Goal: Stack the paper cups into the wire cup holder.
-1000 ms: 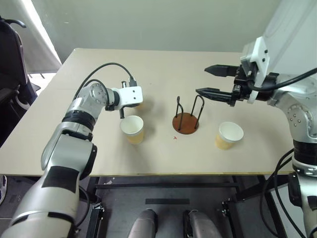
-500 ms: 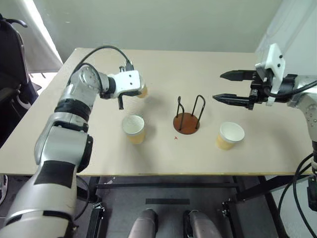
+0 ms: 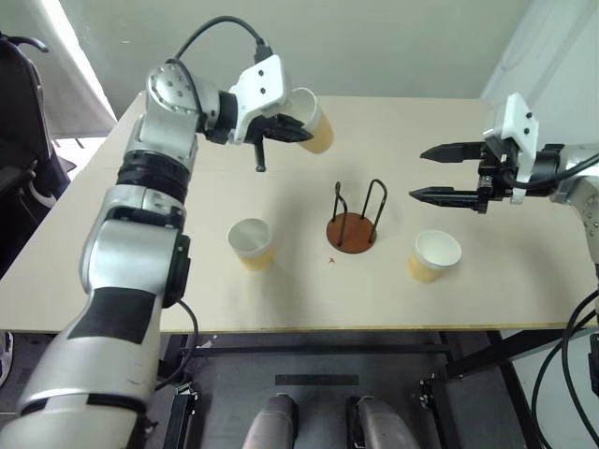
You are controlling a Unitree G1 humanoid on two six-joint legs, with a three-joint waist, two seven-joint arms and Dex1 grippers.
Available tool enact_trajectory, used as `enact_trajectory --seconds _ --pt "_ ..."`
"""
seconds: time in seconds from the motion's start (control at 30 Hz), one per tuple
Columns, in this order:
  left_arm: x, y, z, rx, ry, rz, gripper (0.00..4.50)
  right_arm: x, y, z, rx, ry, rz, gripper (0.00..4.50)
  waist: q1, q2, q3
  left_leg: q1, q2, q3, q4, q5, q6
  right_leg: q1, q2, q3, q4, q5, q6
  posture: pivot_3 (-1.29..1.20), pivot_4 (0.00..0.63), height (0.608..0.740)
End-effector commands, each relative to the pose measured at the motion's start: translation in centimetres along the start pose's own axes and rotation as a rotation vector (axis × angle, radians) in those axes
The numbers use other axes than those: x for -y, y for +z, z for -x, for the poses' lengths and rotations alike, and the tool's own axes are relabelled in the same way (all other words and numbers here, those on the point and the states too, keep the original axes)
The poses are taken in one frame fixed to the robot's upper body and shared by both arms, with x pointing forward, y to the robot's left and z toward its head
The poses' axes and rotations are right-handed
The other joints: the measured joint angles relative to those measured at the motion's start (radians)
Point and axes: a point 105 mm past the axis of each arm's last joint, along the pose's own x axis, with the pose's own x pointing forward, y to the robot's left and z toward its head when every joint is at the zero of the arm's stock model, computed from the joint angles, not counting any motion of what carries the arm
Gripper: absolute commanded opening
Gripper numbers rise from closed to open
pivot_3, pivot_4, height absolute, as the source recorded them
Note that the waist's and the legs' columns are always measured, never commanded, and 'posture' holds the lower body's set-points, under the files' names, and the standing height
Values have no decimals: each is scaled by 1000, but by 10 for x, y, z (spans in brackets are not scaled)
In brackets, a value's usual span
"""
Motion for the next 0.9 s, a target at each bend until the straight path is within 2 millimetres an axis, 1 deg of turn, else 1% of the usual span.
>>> enact_trajectory --seconds 0.03,0.27,0.4,0.6,0.73,0.9 --pt "-10 34 3 99 14 -42 44 2 16 5 24 -27 67 3568 -1 0 0 0 0 1 0 0 0 0 1 0 0 0 0 0 150 740" --pt "12 38 -15 154 -124 22 44 0 14 9 14 -46 67 3568 3 0 0 0 0 0 0 0 1 1 -1 -1 0 0 0 0 150 740" --pt "17 42 -16 180 -166 48 44 -3 12 10 2 -54 59 3568 2 0 0 0 0 0 1 0 2 2 -1 -1 -1 1 1 0 150 740" --pt "26 41 -21 188 -222 82 44 -6 10 11 -1 -66 54 3568 2 0 0 1 0 1 1 0 2 2 -1 -1 -1 1 2 0 150 740" --pt "34 37 -24 173 -268 95 44 -6 11 11 0 -71 53 3568 3 0 0 1 0 1 2 0 3 3 -1 -1 -1 1 3 0 150 740" --pt "42 24 -28 118 -291 76 44 -6 12 12 2 -77 57 3568 3 0 0 1 0 1 3 0 3 3 -1 -1 -1 2 3 0 150 740"
